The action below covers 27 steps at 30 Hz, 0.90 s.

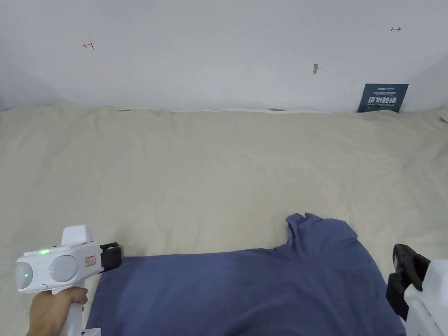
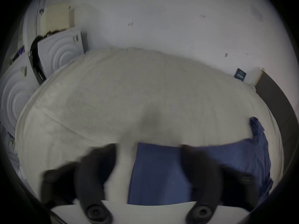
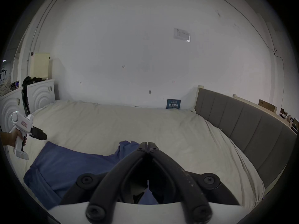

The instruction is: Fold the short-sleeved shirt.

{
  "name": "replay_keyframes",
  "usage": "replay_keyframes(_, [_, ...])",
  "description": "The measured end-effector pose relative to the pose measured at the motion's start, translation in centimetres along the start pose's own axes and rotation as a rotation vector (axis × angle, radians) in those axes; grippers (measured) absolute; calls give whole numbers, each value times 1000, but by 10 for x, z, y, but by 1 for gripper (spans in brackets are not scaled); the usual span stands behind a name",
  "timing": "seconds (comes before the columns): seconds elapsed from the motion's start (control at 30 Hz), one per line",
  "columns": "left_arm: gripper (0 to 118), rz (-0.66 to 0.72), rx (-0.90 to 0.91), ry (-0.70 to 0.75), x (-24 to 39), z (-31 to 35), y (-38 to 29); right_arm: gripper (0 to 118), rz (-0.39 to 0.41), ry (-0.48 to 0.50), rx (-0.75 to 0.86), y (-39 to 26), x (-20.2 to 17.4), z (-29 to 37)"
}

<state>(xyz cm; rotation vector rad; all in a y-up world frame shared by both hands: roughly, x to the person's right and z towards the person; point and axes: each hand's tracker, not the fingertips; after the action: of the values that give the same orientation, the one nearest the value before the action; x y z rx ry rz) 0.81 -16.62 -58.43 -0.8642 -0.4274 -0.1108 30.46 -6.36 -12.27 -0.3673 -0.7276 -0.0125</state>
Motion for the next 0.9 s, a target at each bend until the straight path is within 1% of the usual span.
replay_keyframes(0.03, [110,16,-31,-5,-2,-14,2,2,1,-4,-16,-3,0,-6])
replay_keyframes(0.07, [109,11,-63,-15,-1,-21,1,1,2,-9,-28,-5,1,-11])
replay_keyframes(0.1, [103,-7,-67,-2,1,-26,1,1,4,-12,-36,-8,1,-16])
replay_keyframes(0.17, [95,-61,-80,46,7,-42,-1,2,3,-21,-56,-14,1,-25])
replay_keyframes(0.23, [83,-107,-129,48,11,-54,-7,1,-7,-21,-79,-18,3,-34])
replay_keyframes(0.27, [82,-101,-133,46,12,-59,-9,1,-10,-20,-87,-21,4,-37])
replay_keyframes(0.3, [78,-89,-124,35,13,-59,-10,1,-8,-20,-95,-23,4,-40])
replay_keyframes(0.33, [66,-68,-93,52,14,-53,-10,1,-5,-22,-104,-24,5,-44])
replay_keyframes(0.37, [52,-43,-77,33,14,-50,-9,2,-10,-19,-113,-26,7,-48])
replay_keyframes(0.4, [26,-41,-76,19,15,-47,-9,2,-23,-9,-127,-27,9,-52])
replay_keyframes(0.43, [3,-56,-60,18,18,-44,-10,2,-33,1,-142,-28,10,-58])
replay_keyframes(0.47, [3,-80,-54,-1,18,-40,-11,2,-40,7,-155,-28,12,-69])
replay_keyframes(0.5, [3,-90,-63,-16,20,-39,-12,8,-45,10,-171,-28,13,-79])
replay_keyframes(0.53, [3,-94,-56,2,25,-36,-13,16,-52,13,-188,-27,17,-91])
replay_keyframes(0.57, [3,-98,-39,1,26,-30,-13,27,-63,19,-218,-26,20,-105])
replay_keyframes(0.6, [3,-90,-1,-17,29,-18,-14,53,-70,32,-250,-24,23,-120])
replay_keyframes(0.63, [3,-72,33,-28,30,-8,-14,60,-84,40,-278,-24,26,-138])
replay_keyframes(0.67, [3,-59,53,-51,31,2,-13,67,-68,34,-313,-25,28,-155])
replay_keyframes(0.7, [3,-40,67,-86,30,11,-12,80,-67,29,-336,-27,31,-172])
replay_keyframes(0.73, [3,-40,74,-121,29,21,-10,96,-67,18,-369,-29,32,-186])
replay_keyframes(0.77, [3,-57,89,-127,30,29,-10,106,-56,7,-397,-32,32,-206])
replay_keyframes(0.8, [3,-71,97,-131,31,36,-10,108,-64,9,-411,-34,33,-217])
replay_keyframes(0.87, [3,-89,101,-145,31,46,-6,108,-56,2,-506,-43,34,-248])
replay_keyframes(0.9, [3,-93,103,-150,31,50,-4,106,-76,6,-550,-49,35,-260])
